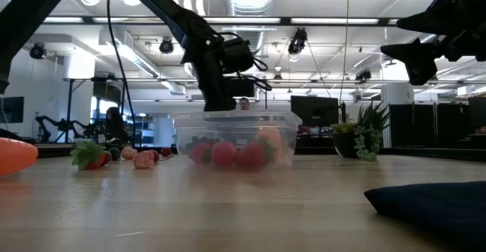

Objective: Pick and placing Produce into tupperware
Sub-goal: Put the red cherry into the transparent bin

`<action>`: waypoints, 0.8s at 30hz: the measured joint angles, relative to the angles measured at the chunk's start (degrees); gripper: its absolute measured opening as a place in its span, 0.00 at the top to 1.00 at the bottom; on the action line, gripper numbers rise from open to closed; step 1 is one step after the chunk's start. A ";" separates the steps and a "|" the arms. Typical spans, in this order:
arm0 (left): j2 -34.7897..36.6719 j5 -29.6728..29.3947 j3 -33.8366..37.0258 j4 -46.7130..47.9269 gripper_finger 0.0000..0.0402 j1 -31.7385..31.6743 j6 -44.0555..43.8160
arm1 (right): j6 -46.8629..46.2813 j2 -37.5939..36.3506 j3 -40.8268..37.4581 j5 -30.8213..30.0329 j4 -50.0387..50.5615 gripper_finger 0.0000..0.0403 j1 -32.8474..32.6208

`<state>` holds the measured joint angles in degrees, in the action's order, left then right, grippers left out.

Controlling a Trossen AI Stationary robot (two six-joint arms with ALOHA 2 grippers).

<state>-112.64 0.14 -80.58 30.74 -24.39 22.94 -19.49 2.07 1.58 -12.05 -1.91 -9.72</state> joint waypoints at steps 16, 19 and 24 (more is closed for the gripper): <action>-0.55 10.10 0.36 0.71 0.55 -4.94 0.20 | 0.00 -0.02 0.01 0.01 0.00 0.40 0.00; -0.55 10.43 0.38 0.65 0.55 -4.87 0.22 | 0.00 -0.01 0.01 0.01 0.00 0.39 0.00; -0.57 11.87 1.21 0.12 0.55 -4.40 0.26 | 0.00 0.00 0.01 -0.01 0.00 0.39 0.02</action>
<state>-113.21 12.01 -79.37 30.87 -28.78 23.20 -19.49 2.07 1.58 -12.05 -1.91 -9.69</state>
